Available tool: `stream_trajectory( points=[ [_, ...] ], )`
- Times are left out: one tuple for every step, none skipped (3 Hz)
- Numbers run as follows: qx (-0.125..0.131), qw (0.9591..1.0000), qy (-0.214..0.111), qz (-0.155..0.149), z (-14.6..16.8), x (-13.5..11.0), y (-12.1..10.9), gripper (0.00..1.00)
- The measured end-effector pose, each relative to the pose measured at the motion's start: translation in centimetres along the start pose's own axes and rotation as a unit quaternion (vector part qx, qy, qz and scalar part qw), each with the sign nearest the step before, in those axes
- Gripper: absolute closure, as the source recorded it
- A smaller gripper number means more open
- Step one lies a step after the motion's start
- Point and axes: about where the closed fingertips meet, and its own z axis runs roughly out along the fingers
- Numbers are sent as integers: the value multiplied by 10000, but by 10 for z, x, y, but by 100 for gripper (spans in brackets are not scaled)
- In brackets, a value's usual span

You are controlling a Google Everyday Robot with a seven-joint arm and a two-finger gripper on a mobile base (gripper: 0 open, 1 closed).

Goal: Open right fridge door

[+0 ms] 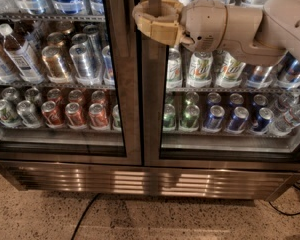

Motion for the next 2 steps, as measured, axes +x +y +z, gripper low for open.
stream_trajectory(
  points=[
    [5,10000,-8,3,0,0,0,100],
    [12,10000,-17,7,0,0,0,100]
  ],
)
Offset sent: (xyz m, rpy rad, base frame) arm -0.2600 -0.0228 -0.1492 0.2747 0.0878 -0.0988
